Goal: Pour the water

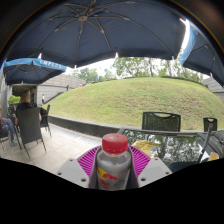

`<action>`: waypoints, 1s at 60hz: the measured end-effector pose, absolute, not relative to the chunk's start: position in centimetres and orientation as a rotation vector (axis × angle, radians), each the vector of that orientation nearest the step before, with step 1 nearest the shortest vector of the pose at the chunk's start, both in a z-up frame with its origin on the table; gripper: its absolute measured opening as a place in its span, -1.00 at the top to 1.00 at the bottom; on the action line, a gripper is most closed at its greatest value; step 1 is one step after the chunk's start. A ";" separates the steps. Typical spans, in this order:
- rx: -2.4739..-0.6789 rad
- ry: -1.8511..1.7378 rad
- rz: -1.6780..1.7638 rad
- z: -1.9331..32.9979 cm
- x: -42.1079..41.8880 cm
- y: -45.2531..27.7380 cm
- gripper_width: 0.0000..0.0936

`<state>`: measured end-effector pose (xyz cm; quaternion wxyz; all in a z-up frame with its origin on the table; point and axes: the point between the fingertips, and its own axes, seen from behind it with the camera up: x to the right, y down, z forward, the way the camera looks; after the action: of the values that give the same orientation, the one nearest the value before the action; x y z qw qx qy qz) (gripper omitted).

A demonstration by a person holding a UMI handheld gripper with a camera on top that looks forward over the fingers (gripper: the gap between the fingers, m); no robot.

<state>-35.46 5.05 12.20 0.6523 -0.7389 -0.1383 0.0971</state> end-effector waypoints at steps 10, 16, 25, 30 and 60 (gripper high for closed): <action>-1.671 -0.265 0.280 12.4 -35.4 5.8 0.26; -1.660 -0.236 0.341 13.5 -34.5 5.9 0.26; -1.571 -0.050 0.511 20.0 -29.2 5.6 0.26; -1.508 0.082 0.609 22.8 -24.8 5.3 0.25; -1.108 1.167 1.496 18.4 -2.5 7.1 0.24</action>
<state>-2.45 7.11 18.43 0.4549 -0.4491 0.4730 0.6064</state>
